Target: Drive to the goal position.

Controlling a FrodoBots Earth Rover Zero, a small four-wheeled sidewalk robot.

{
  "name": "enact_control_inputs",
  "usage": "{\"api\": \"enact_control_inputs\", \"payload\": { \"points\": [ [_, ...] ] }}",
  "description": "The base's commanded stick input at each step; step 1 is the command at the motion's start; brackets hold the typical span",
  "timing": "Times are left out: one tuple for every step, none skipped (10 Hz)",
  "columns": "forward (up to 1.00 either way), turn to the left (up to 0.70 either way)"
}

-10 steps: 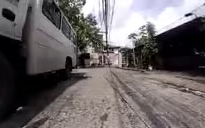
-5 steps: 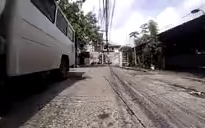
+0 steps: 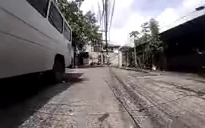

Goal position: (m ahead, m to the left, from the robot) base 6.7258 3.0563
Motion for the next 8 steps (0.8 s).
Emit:
{"api": "enact_control_inputs", "payload": {
  "points": [
    [0.7, 0.0],
    [0.7, 0.0],
    [0.7, 0.0],
    [0.7, 0.0],
    [0.7, 0.0],
    [0.7, 0.0],
    [0.7, 0.0],
    [0.7, 0.0]
  ]
}}
